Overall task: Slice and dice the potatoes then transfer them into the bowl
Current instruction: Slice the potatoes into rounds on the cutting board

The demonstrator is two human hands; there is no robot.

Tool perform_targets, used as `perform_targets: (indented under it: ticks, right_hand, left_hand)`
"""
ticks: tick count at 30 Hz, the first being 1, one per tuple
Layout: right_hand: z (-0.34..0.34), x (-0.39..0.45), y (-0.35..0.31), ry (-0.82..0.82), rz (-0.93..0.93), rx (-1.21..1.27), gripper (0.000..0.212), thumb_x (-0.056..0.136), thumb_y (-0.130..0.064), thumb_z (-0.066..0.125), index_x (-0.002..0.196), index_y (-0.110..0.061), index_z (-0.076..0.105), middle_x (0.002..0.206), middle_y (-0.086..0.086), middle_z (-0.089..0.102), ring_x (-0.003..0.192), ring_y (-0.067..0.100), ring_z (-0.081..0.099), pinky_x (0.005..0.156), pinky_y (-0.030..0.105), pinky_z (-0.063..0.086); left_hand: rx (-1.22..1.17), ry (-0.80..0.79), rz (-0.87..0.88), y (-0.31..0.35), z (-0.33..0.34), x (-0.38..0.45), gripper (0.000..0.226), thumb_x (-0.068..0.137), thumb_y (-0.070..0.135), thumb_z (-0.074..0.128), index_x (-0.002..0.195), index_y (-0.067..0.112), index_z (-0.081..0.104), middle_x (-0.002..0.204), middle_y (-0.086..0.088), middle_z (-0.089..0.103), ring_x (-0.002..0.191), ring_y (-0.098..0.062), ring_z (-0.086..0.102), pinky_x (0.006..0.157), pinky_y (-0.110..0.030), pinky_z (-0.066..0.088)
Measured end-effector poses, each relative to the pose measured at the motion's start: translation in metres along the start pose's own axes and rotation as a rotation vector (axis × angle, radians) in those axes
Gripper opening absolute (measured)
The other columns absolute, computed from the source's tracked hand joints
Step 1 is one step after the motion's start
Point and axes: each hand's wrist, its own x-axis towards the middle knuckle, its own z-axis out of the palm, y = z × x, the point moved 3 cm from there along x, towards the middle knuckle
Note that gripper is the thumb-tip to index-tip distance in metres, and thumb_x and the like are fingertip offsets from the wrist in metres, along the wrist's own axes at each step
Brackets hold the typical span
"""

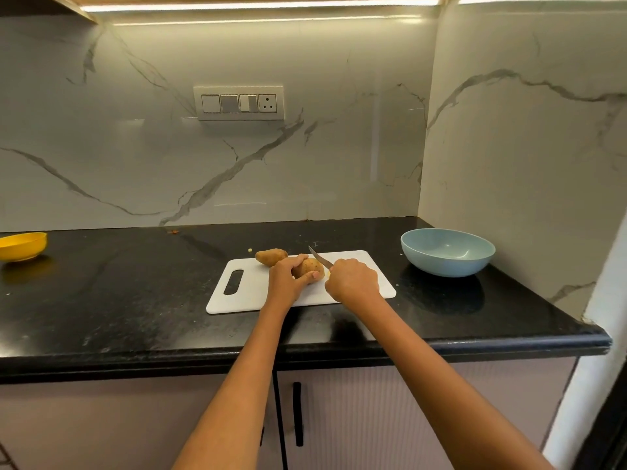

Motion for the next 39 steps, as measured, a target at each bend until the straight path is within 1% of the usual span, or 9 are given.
perform_targets:
  ticks: [9,15,19,22,24,26,31,36,39]
  right_hand:
    - [0.001,0.009,-0.014,-0.015,-0.031,-0.066,0.028,0.098,-0.022,0.047,0.121,-0.009,0.056,0.118,0.008,0.061,0.106,0.021,0.058,0.088,0.026,0.044]
    - [0.013,-0.005,-0.001,-0.014,-0.066,-0.135,0.027,0.098,-0.018,0.044,0.121,-0.011,0.055,0.120,0.008,0.059,0.108,0.022,0.057,0.087,0.026,0.043]
    - [0.012,0.003,-0.006,-0.032,-0.084,-0.141,0.027,0.098,-0.018,0.043,0.121,-0.010,0.055,0.120,0.008,0.059,0.108,0.021,0.057,0.088,0.026,0.043]
    - [0.016,0.001,-0.008,-0.054,-0.112,-0.171,0.028,0.099,-0.016,0.041,0.122,-0.010,0.054,0.124,0.008,0.057,0.112,0.022,0.055,0.090,0.027,0.042]
    - [0.021,-0.004,0.000,-0.055,-0.134,-0.214,0.027,0.098,-0.014,0.040,0.121,-0.010,0.054,0.122,0.007,0.057,0.111,0.022,0.055,0.087,0.028,0.041]
    - [0.023,-0.011,0.011,-0.042,-0.134,-0.243,0.026,0.097,-0.015,0.040,0.117,-0.011,0.056,0.117,0.007,0.059,0.105,0.022,0.058,0.081,0.027,0.041]
    - [0.017,-0.015,0.021,-0.020,-0.083,-0.162,0.026,0.096,-0.017,0.041,0.115,-0.010,0.058,0.114,0.008,0.061,0.101,0.023,0.059,0.077,0.028,0.043]
    - [-0.004,-0.005,0.015,0.048,-0.005,-0.020,0.025,0.096,-0.019,0.044,0.113,-0.009,0.059,0.110,0.008,0.063,0.099,0.022,0.060,0.074,0.026,0.040]
    - [-0.009,-0.003,0.004,0.045,-0.018,-0.004,0.024,0.097,-0.019,0.044,0.111,-0.008,0.060,0.108,0.008,0.064,0.097,0.021,0.061,0.072,0.025,0.040]
  left_hand:
    - [0.038,0.004,0.012,0.000,0.000,0.000,0.047,0.083,0.012,0.066,0.128,0.004,0.053,0.129,-0.016,0.055,0.121,-0.028,0.050,0.104,-0.032,0.036]
    - [0.006,-0.043,0.036,0.001,0.000,-0.001,0.044,0.083,0.011,0.066,0.125,0.004,0.056,0.126,-0.015,0.057,0.118,-0.026,0.050,0.093,-0.020,0.030]
    - [0.031,-0.038,0.039,0.001,0.000,-0.001,0.048,0.082,0.010,0.068,0.128,0.005,0.053,0.131,-0.013,0.054,0.123,-0.026,0.047,0.102,-0.027,0.032]
    - [0.022,-0.042,0.042,0.000,0.000,-0.002,0.050,0.080,0.011,0.069,0.128,0.004,0.053,0.131,-0.013,0.054,0.123,-0.026,0.047,0.104,-0.028,0.032]
    - [-0.013,-0.044,0.020,-0.002,-0.001,-0.002,0.052,0.080,0.013,0.070,0.129,0.003,0.053,0.130,-0.013,0.055,0.123,-0.026,0.047,0.106,-0.031,0.033]
    - [-0.018,-0.048,0.009,-0.002,-0.001,0.000,0.053,0.080,0.014,0.070,0.129,0.004,0.052,0.131,-0.013,0.053,0.124,-0.025,0.047,0.104,-0.030,0.032]
    - [-0.033,-0.038,0.000,-0.003,0.000,0.000,0.054,0.081,0.012,0.069,0.131,0.005,0.051,0.133,-0.013,0.051,0.124,-0.024,0.045,0.102,-0.026,0.032]
    - [-0.012,-0.008,0.001,-0.004,0.000,0.001,0.046,0.086,0.011,0.062,0.131,0.006,0.051,0.133,-0.013,0.052,0.123,-0.024,0.047,0.100,-0.023,0.032]
    - [-0.033,0.015,0.005,-0.005,-0.001,0.001,0.045,0.084,0.011,0.065,0.128,0.006,0.054,0.130,-0.015,0.054,0.121,-0.026,0.049,0.102,-0.028,0.036]
